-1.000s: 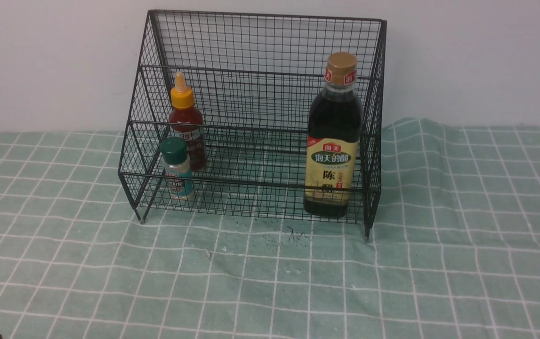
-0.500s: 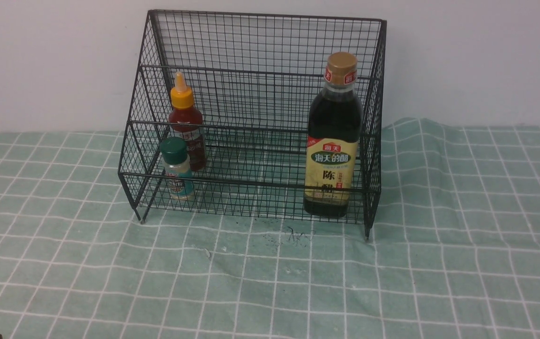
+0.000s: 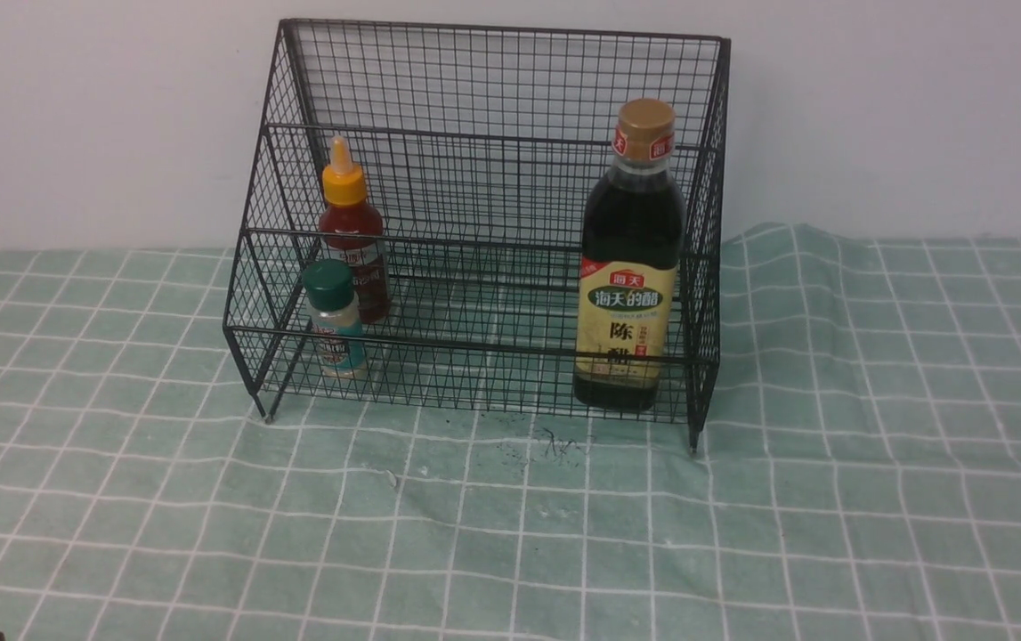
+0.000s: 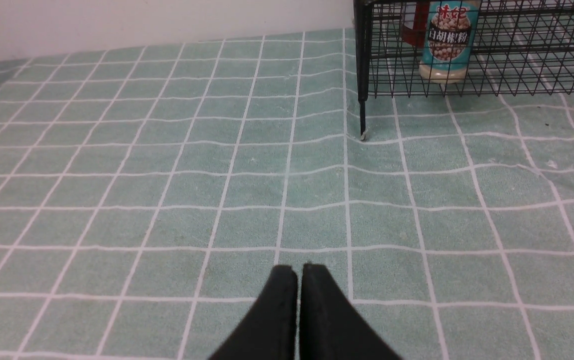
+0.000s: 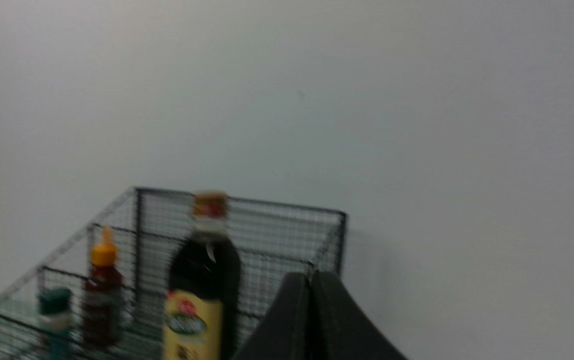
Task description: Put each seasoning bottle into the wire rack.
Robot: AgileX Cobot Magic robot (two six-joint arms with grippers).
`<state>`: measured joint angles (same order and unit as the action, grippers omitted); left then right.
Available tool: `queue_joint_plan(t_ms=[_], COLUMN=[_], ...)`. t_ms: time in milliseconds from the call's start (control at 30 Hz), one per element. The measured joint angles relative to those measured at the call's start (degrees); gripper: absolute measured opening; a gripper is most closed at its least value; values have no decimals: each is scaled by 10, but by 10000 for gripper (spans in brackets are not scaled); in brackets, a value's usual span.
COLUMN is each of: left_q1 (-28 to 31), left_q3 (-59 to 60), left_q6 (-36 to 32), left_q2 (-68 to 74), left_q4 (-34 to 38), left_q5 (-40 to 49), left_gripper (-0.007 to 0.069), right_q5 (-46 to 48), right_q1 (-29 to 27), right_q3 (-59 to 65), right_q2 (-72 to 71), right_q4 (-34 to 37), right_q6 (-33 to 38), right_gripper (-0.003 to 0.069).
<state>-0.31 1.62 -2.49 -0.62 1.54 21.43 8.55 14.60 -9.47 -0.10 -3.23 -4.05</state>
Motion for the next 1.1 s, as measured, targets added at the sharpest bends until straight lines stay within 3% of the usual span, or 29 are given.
queue_joint_plan(t_ms=[200,333,1100], left_q1=[0,0,0], left_q3=[0,0,0], left_q6=[0,0,0], left_q2=[0,0,0], left_q4=[0,0,0], left_q5=[0,1,1], left_gripper=[-6,-6,-6], right_q5=[72,123,127], right_q1=[-107,-143,-147], right_q3=[100,109,108], right_q2=[-6,-6,-6], right_q4=[-3,-1,-1], right_q6=[0,0,0], right_gripper=[-16,-16,-16])
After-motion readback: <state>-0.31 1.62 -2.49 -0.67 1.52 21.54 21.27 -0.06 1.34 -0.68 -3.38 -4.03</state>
